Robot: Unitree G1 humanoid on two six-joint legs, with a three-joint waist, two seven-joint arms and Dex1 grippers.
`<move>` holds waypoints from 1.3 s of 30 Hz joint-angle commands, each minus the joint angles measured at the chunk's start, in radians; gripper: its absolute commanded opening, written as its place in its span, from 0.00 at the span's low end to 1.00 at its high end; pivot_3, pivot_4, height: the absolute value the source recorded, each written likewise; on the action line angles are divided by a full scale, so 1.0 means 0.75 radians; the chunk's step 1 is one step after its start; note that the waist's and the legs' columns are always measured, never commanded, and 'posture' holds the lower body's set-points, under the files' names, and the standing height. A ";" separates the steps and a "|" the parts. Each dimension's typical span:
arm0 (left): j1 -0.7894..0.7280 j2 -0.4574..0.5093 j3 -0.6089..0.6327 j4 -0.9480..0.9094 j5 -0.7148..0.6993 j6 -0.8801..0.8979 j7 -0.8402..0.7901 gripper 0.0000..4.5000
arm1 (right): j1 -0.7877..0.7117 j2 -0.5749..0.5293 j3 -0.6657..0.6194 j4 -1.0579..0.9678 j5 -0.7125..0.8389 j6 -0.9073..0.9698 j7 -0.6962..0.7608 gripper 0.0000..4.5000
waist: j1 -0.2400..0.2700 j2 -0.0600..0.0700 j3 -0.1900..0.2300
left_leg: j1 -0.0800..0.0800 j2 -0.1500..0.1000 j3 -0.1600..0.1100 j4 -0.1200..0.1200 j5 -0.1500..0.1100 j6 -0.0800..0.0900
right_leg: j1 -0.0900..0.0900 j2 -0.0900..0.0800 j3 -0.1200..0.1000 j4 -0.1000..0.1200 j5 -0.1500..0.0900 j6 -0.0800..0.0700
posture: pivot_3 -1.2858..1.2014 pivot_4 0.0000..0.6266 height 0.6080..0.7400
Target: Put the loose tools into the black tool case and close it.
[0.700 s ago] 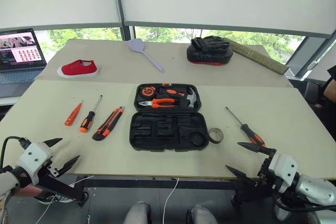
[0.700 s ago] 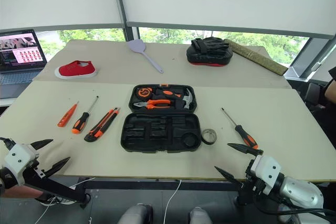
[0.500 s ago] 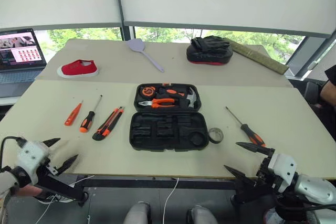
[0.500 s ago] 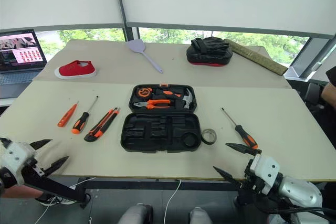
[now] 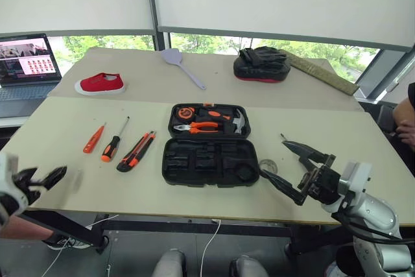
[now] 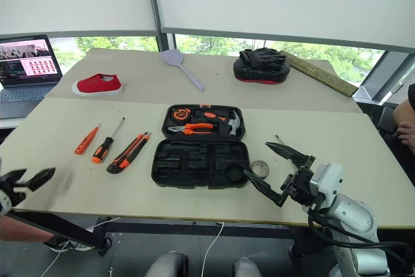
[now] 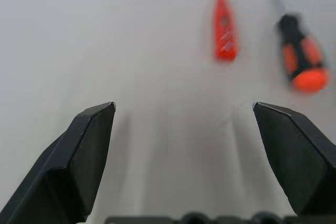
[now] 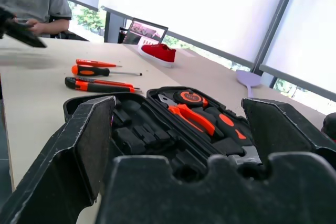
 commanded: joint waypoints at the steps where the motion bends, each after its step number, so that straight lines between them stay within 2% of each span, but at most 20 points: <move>1: -0.199 0.056 -0.165 -0.113 0.001 0.244 0.114 1.00 | -0.011 -0.004 -0.009 -0.069 -0.021 0.012 -0.024 0.99 | 0.005 0.000 0.000 | 0.000 0.000 0.000 0.000 0.000 0.000 | 0.002 0.000 0.000 0.001 0.000 0.000 | 0.52 0.24 1.00; 3: -0.331 0.040 -0.263 -0.099 0.028 0.348 0.170 1.00 | -0.009 -0.003 -0.006 -0.080 -0.027 0.020 -0.030 0.99 | 0.005 0.000 0.000 | -0.001 -0.001 0.000 0.000 0.001 0.000 | 0.003 0.002 0.001 0.002 0.003 0.005 | 0.52 0.24 1.00; 8: -0.546 -0.014 -0.470 0.050 0.138 0.386 0.218 1.00 | -0.005 -0.005 -0.001 -0.113 -0.040 0.041 -0.044 0.99 | -0.011 0.000 0.000 | -0.001 0.000 0.001 0.002 0.003 0.004 | 0.003 0.012 0.006 0.002 0.005 0.008 | 0.52 0.24 1.00; 11: -0.616 -0.045 -0.529 0.125 0.180 0.365 0.214 0.85 | 0.005 -0.014 -0.018 -0.133 -0.039 0.048 -0.052 1.00 | -0.026 -0.001 0.000 | -0.001 0.004 0.001 0.001 0.006 0.009 | 0.002 0.016 0.007 0.002 0.004 0.006 | 0.52 0.24 1.00; 12: -0.632 -0.052 -0.549 0.151 0.197 0.357 0.212 0.74 | 0.009 -0.015 -0.026 -0.137 -0.039 0.050 -0.055 1.00 | -0.028 -0.001 0.000 | -0.001 0.004 0.001 0.000 0.006 0.009 | 0.002 0.017 0.007 0.003 0.003 0.005 | 0.52 0.24 1.00; 13: -0.646 -0.058 -0.571 0.180 0.218 0.352 0.216 0.69 | 0.016 -0.015 -0.032 -0.141 -0.039 0.050 -0.057 1.00 | -0.029 -0.001 0.001 | -0.001 0.005 0.001 0.000 0.006 0.009 | 0.001 0.017 0.007 0.003 0.003 0.005 | 0.52 0.24 1.00; 14: -0.656 -0.062 -0.586 0.203 0.233 0.354 0.215 0.58 | 0.022 -0.015 -0.037 -0.144 -0.040 0.049 -0.057 1.00 | -0.029 -0.001 0.000 | -0.001 0.005 0.001 0.000 0.006 0.009 | 0.001 0.017 0.007 0.003 0.003 0.005 | 0.52 0.24 1.00; 18: -0.678 -0.076 -0.608 0.261 0.266 0.377 0.204 0.28 | 0.057 -0.016 -0.057 -0.159 -0.040 0.041 -0.060 1.00 | -0.027 -0.001 0.000 | -0.001 0.004 0.001 0.001 0.006 0.009 | 0.001 0.017 0.007 0.003 0.003 0.005 | 0.52 0.24 1.00; 20: -0.679 -0.081 -0.604 0.274 0.272 0.396 0.198 0.17 | 0.075 -0.016 -0.070 -0.165 -0.038 0.038 -0.061 1.00 | -0.027 -0.001 0.000 | -0.001 0.004 0.001 0.001 0.006 0.009 | 0.001 0.016 0.007 0.003 0.003 0.005 | 0.52 0.24 1.00; 23: -0.679 -0.102 -0.562 0.285 0.266 0.314 0.168 0.17 | 0.095 -0.019 -0.090 -0.166 -0.032 0.031 -0.056 1.00 | -0.027 0.000 0.000 | -0.001 0.004 0.001 0.001 0.006 0.009 | 0.002 0.015 0.007 0.003 0.003 0.005 | 0.52 0.24 1.00; 25: -0.684 -0.097 -0.533 0.301 0.273 0.140 0.106 0.17 | 0.103 -0.023 -0.109 -0.162 -0.025 0.027 -0.046 1.00 | -0.025 0.000 0.000 | 0.000 0.004 0.001 0.001 0.006 0.009 | 0.002 0.016 0.007 0.003 0.003 0.005 | 0.52 0.24 1.00; 28: -0.701 -0.062 -0.536 0.281 0.257 -0.184 -0.146 0.17 | 0.138 -0.077 -0.150 -0.197 0.103 0.132 -0.006 1.00 | -0.020 -0.001 0.001 | -0.002 0.004 0.001 0.001 0.006 0.009 | 0.001 0.015 0.006 0.003 0.006 0.000 | 0.52 0.24 1.00; 32: -0.796 0.017 -0.778 0.242 0.297 -0.574 -0.744 0.17 | 0.068 -0.167 -0.187 -0.151 0.132 0.171 0.058 1.00 | -0.016 -0.002 0.001 | -0.003 0.004 0.001 0.002 0.005 0.007 | 0.001 0.014 0.006 0.001 0.008 -0.006 | 0.52 0.24 1.00; 34: -0.863 0.006 -0.902 0.249 0.353 -0.689 -0.905 0.17 | 0.044 -0.210 -0.183 -0.114 0.129 0.186 0.110 1.00 | -0.007 -0.001 0.001 | -0.005 0.003 0.002 0.004 0.004 0.004 | 0.001 0.013 0.006 0.001 0.004 -0.013 | 0.52 0.24 1.00; 37: -0.965 -0.058 -1.090 0.254 0.486 -0.783 -1.000 0.17 | 0.015 -0.264 -0.174 -0.060 0.110 0.204 0.175 1.00 | -0.001 -0.001 0.001 | -0.005 0.002 0.002 0.005 0.006 0.009 | 0.003 0.013 0.006 0.000 0.003 -0.011 | 0.52 0.24 1.00; 39: -1.037 -0.108 -1.217 0.308 0.669 -0.858 -0.947 0.17 | -0.012 -0.280 -0.172 -0.038 0.110 0.214 0.194 1.00 | 0.006 -0.001 0.001 | -0.006 0.002 0.003 0.006 0.006 0.010 | 0.003 0.014 0.007 0.001 0.004 -0.007 | 0.52 0.24 1.00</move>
